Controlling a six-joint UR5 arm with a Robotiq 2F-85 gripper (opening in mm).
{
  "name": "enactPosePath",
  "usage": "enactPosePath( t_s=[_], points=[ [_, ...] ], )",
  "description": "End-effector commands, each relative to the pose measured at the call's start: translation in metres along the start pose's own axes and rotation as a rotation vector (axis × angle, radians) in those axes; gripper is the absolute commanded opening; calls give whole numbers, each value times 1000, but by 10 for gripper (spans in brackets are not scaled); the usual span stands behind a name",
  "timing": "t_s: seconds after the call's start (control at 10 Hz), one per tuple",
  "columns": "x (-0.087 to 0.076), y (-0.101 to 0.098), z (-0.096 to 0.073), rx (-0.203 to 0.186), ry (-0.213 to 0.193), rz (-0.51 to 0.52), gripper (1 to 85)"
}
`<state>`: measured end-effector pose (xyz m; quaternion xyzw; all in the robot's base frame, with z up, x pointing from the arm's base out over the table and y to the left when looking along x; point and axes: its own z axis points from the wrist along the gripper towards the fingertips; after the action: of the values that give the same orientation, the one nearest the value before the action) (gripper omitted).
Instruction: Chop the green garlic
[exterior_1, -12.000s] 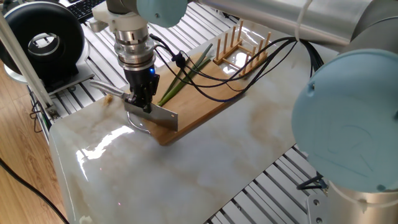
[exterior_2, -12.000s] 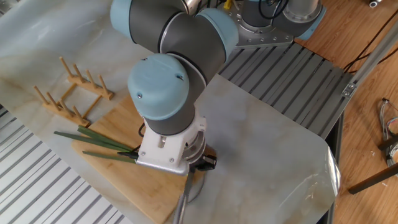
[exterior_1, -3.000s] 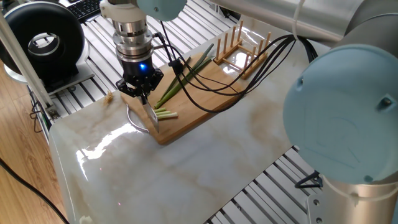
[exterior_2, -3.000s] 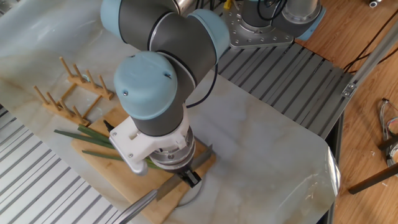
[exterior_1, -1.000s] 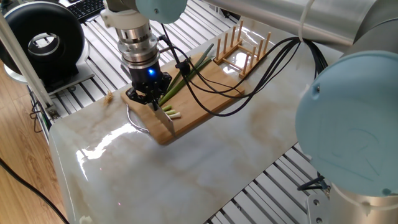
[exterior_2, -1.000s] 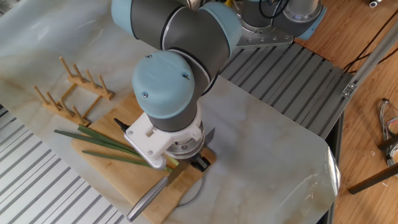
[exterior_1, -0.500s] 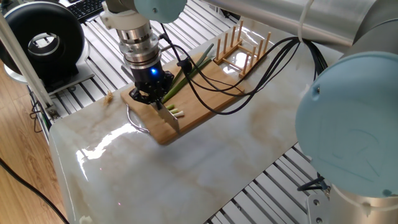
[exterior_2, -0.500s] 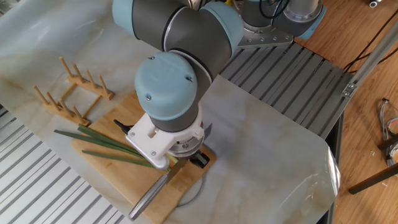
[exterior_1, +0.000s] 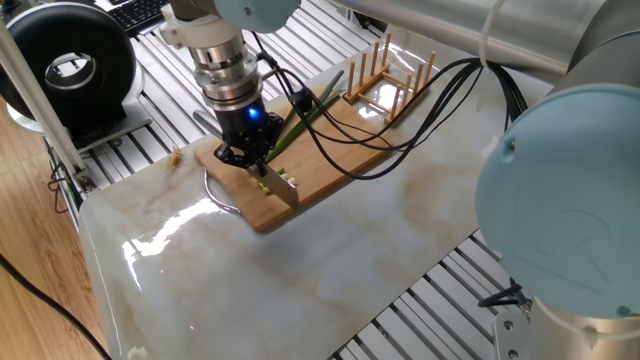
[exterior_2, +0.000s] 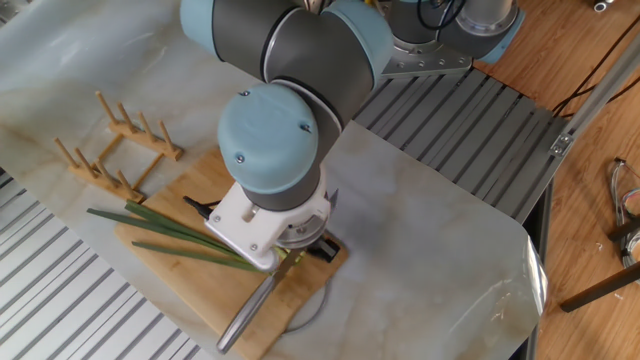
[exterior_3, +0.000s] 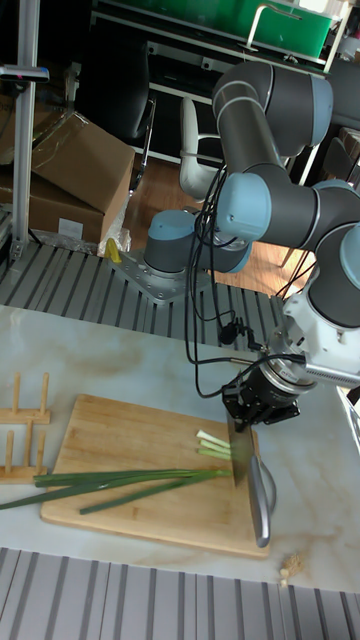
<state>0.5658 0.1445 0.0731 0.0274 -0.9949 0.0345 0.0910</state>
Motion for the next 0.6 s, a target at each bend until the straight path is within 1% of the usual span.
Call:
enactPosePath(
  t_s=[0.0, 0.2, 0.3, 0.5],
  points=[
    [5, -2, -2, 6, 13, -36, 13],
    [5, 1, -2, -5, 16, -41, 13],
    [5, 8, -3, -28, 14, -27, 13],
    [5, 13, -6, -37, 13, -21, 13]
  ],
)
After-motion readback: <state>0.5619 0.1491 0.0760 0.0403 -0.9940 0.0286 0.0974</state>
